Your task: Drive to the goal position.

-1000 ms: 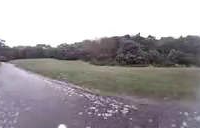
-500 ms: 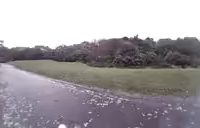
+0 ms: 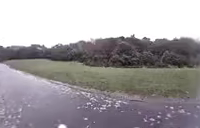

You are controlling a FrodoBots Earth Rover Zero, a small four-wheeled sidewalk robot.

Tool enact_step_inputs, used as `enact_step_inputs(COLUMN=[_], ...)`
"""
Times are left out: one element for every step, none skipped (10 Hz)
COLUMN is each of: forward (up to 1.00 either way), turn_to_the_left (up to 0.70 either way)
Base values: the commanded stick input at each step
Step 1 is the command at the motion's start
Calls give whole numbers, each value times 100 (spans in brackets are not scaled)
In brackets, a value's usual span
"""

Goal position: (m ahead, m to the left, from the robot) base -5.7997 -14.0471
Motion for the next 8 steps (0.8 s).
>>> enact_step_inputs(forward=[100,100,100,100,100,0,0,-20], turn_to_the_left=[-27,-27,-27,-27,-27,-39,-10,5])
